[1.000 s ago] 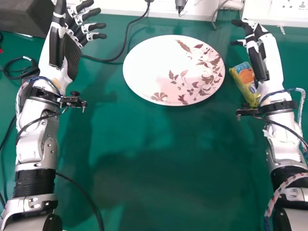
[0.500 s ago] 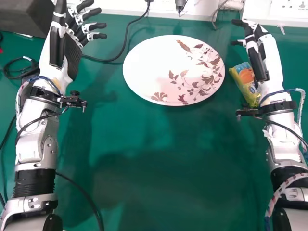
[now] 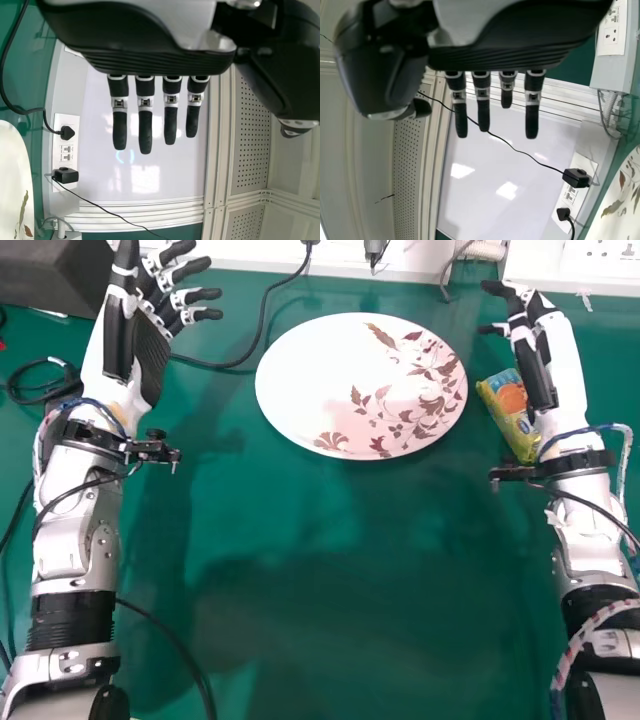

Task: Pick up biscuit and place it in the plate

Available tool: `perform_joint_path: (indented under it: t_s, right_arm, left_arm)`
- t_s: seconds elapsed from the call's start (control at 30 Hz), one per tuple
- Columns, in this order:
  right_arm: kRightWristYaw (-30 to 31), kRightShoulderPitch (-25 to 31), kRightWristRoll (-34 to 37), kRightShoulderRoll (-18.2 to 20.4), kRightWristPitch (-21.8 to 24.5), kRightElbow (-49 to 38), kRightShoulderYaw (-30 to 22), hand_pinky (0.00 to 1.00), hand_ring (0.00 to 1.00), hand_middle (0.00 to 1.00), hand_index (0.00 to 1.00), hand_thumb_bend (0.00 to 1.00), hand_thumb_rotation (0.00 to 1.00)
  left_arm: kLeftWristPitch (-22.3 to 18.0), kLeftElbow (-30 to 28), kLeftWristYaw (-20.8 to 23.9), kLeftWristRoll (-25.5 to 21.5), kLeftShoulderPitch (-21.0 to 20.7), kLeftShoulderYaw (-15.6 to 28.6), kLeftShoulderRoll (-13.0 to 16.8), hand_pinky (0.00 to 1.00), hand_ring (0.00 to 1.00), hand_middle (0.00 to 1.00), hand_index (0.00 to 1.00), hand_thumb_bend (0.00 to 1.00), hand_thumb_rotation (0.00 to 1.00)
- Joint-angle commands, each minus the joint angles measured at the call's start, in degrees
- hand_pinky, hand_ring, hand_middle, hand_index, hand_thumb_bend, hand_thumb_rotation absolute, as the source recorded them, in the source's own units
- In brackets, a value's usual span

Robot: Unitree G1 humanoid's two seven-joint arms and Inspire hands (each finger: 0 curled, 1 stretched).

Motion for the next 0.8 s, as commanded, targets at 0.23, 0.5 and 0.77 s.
perform_joint_path:
  t_s: [0.23, 0.5, 0.77]
  right_arm:
    - [-1.71, 0.2, -1.02, 0.78, -0.75, -1.13, 0.01, 0.68, 0.84, 0.86, 0.79, 0.38, 0.07]
    - [-15.51, 6.21, -17.16, 3.33, 14.18, -24.54, 0.66, 0.82, 0.9, 0.9, 0.86, 0.26, 0.0]
    - [-21.0, 10.43, -31.08, 2.95, 27.82, -38.42, 2.19, 0.75, 0.84, 0.85, 0.8, 0.45, 0.13]
  left_arm:
    - [0.54, -0.48, 0.12, -0.63, 0.41, 0.1, -0.02, 0.58, 0.66, 0.8, 0.84, 0.89, 0.82]
    - [-4.87, 11.15, -2.59, -0.33, -2.76, 1.69, 1.44, 0.6, 0.72, 0.82, 0.89, 0.88, 0.74]
    - [-11.08, 23.73, -7.83, -1.82, -6.31, 3.91, 2.78, 0.65, 0.8, 0.87, 0.92, 1.0, 0.69]
